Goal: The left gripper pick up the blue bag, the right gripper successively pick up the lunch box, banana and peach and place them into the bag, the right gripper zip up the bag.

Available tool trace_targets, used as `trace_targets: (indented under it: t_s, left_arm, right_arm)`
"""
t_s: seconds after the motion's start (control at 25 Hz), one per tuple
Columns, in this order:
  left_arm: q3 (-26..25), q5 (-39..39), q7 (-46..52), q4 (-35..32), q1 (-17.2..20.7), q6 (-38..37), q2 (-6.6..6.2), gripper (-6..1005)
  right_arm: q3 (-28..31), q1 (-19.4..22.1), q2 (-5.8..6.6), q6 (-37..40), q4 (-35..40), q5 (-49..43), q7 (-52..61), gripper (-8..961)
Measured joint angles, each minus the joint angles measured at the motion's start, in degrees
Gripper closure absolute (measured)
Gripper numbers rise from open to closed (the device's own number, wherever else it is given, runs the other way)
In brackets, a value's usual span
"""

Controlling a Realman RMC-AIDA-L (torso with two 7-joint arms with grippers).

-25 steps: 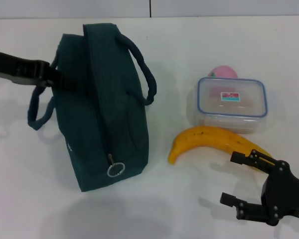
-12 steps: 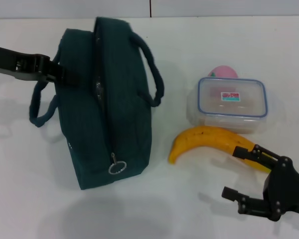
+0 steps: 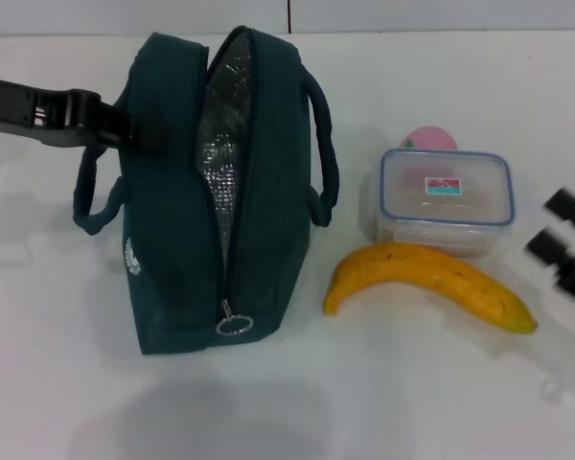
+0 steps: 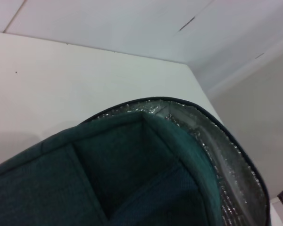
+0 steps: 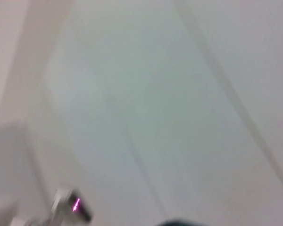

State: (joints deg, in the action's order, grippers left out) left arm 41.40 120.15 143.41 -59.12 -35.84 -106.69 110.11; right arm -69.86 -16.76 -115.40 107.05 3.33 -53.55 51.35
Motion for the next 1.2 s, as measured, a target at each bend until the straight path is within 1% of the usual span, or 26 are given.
trace_targets:
  t_s: [0.16,0.28,0.44,0.56,0.88,1.08,1.2]
  left_arm:
    - [0.0,-0.7,0.3,0.0,0.2,0.0,0.01,960]
    - [-0.1,-0.7,0.3,0.0,0.3,-0.1,0.10,960]
    - [-0.1,-0.9,0.3,0.0,0.3,-0.1,0.21,960]
    - [-0.1,-1.1,0.1,0.0,0.3,-0.1,0.28,960]
    - [-0.6,-1.6,-0.1,-0.3,0.3,-0.1,0.54,960]
    - [-0.6,-1.6,-0.5,-0.1,0.3,-0.1,0.57,960]
    - [-0.7,-2.3,-0.5,-0.2,0.3,0.1,0.61,960]
  right_arm:
    - [0.0,2.0,0.22,1.1,-0.3,7.5,11.8,84]
    - [0.0,3.3,0.74,0.2,-0.3,12.2,22.7,84]
    - [0.0,3.7,1.68,-4.9,-0.3,13.9,32.8,84]
    - [-0.3,3.7,1.74,-10.1,-0.4,13.8,39.1,84]
    - [-2.0,2.5,1.33,-17.7,-0.3,12.9,44.2,84]
    - [-2.7,1.5,0.43,-21.6,-0.1,12.9,44.4,84]
    - [-3.9,0.0,0.17,-23.4,-0.2,12.9,44.5,83]
